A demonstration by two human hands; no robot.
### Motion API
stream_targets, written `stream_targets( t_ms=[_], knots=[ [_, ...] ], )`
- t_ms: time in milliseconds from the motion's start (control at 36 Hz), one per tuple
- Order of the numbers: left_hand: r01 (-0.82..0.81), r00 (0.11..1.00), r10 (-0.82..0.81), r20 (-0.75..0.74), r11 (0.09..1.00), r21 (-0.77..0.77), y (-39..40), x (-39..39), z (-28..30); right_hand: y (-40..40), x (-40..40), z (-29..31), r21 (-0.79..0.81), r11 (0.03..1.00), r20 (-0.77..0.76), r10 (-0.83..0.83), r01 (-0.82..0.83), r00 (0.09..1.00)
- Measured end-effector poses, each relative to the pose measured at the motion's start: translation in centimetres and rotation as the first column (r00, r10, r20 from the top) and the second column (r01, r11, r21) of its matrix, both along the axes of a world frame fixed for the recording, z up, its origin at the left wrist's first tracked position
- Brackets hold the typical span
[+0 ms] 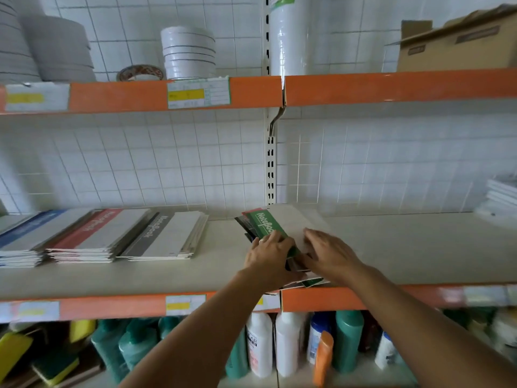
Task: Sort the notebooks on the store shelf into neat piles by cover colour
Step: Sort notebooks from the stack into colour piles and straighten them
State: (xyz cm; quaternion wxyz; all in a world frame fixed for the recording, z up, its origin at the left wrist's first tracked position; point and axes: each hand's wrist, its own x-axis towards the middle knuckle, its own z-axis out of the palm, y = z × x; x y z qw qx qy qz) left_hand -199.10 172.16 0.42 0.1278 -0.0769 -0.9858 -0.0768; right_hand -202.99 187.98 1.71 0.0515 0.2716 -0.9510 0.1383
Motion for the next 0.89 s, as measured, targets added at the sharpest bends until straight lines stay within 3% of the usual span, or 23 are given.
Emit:
stream_targets(
  t_ms=[111,194,389,528,667,889],
  knots=[
    [0.016,1.0,-0.017,-0.022,0.999,-0.035,-0.8,0.3,-0.1,-0.1,-0.5,0.8,0.0,1.0,0.177,0.011,-0.012,0.984],
    [0.03,0.999,-0.033,-0.036,0.997,-0.066,-1.1,0.9,0.0,-0.2,-0.8,1.3,0.045,0.998,0.216,0.03,-0.04,0.976],
    [0.086,0.883,-0.163,-0.44,0.978,-0.19,-0.2,1.7,-1.3,-0.3,-0.6,1.0,0.071,0.997,0.071,0.025,-0.03,0.997],
    [0.146,0.775,-0.244,-0.582,0.967,-0.211,1.1,2.3,-1.3,-0.7,0.4,1.7,0.184,0.981,-0.049,0.067,-0.057,0.997],
    [0.225,0.756,-0.341,-0.559,0.937,-0.267,1.7,2.6,-1.3,-0.9,0.8,1.4,0.157,0.987,-0.21,0.072,-0.039,0.975],
    [0.26,0.889,-0.321,-0.327,0.941,-0.219,3.2,1.9,-2.0,1.0,-0.1,0.6,0.188,0.981,-0.259,0.1,-0.052,0.961]
  ],
)
